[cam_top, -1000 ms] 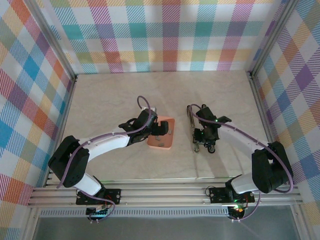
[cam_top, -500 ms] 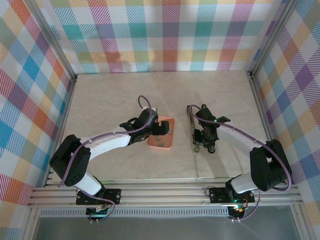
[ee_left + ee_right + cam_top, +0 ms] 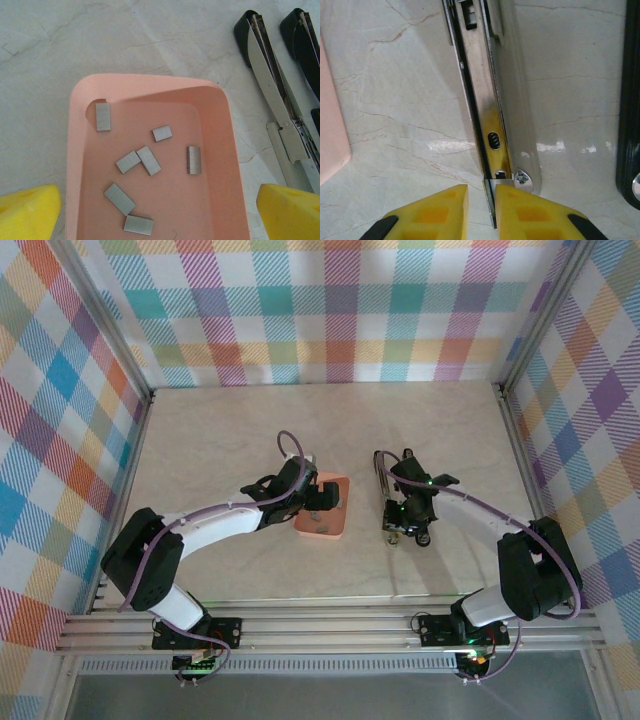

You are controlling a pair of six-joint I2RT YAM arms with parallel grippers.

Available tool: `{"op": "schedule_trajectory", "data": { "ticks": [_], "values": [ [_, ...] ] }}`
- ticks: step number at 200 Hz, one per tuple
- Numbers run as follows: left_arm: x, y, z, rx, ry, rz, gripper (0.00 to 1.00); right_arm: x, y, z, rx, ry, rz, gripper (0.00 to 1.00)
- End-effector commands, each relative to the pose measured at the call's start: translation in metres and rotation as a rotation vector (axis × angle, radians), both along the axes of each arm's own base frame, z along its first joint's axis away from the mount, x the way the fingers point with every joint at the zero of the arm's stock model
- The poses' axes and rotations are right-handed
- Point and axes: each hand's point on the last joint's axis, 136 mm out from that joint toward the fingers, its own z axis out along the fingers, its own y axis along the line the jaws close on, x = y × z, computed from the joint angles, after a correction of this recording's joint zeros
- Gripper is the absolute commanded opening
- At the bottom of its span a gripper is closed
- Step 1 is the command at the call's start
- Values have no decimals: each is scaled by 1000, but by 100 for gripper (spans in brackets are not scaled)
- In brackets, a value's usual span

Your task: Load the staples into the stapler

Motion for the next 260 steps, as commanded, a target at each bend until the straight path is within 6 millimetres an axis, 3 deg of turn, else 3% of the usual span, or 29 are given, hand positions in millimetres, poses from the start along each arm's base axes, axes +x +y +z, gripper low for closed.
{"op": "schedule_trajectory", "data": {
  "ticks": [1, 40, 74, 139, 260],
  "values": [
    [0, -9, 8, -13, -12, -21, 100, 2, 2, 2, 21, 7, -10, 22],
    [-1, -8, 7, -12, -12, -19, 100, 7, -4, 15, -17, -30, -9, 32],
    [-2, -6, 6, -9, -10, -14, 100, 6, -10, 11, -42, -10, -21, 36],
    [-3, -4, 5, -6, -11, -11, 100, 1, -2, -6, -12, 55, -12, 37],
    [-3, -4, 5, -5, -9, -14, 100, 3, 9, -4, 47, 52, -21, 34]
  ]
}}
